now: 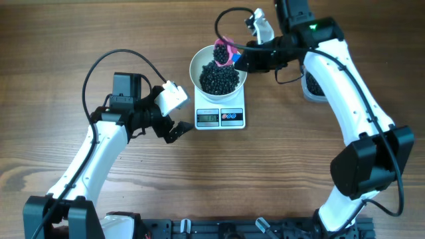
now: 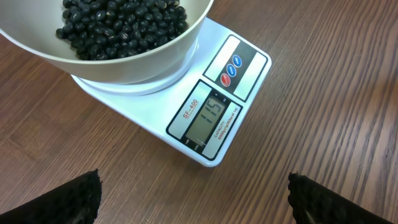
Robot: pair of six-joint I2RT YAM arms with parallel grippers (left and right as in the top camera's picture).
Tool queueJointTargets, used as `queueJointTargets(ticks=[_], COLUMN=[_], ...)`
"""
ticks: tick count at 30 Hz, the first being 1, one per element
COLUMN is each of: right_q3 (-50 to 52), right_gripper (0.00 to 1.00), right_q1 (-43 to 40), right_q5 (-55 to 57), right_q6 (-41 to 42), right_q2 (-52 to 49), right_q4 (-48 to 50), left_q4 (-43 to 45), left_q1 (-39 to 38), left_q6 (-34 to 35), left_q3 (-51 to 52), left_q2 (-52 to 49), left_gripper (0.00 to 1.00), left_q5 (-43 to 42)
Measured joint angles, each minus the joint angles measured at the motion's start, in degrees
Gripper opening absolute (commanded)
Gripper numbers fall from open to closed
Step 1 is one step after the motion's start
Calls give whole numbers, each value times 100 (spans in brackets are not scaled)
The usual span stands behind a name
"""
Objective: Scoop item into bowl and weigh 150g on scale
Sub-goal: 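Move the scoop over the white bowl and tip beans in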
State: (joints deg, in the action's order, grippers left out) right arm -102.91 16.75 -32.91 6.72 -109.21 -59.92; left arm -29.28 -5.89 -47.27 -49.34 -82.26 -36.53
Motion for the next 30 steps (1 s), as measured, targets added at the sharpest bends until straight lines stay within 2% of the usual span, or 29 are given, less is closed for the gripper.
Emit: queueJointTargets(ticks=[5,21,30], right_q3=[0,0,0], right_gripper=[4,4,4], right_q1=[232,894,1095], right_q5=[887,2640,3064], right_q6=[-13,-754,-898], right_q2=[0,0,0], right_q4=[28,175,175], left_q4=[0,0,0], left_q1=[0,0,0], left_q6=[0,0,0], left_q3=[0,0,0], left_q2=[0,2,0], left_gripper=[100,100,100], left_q5=[0,0,0])
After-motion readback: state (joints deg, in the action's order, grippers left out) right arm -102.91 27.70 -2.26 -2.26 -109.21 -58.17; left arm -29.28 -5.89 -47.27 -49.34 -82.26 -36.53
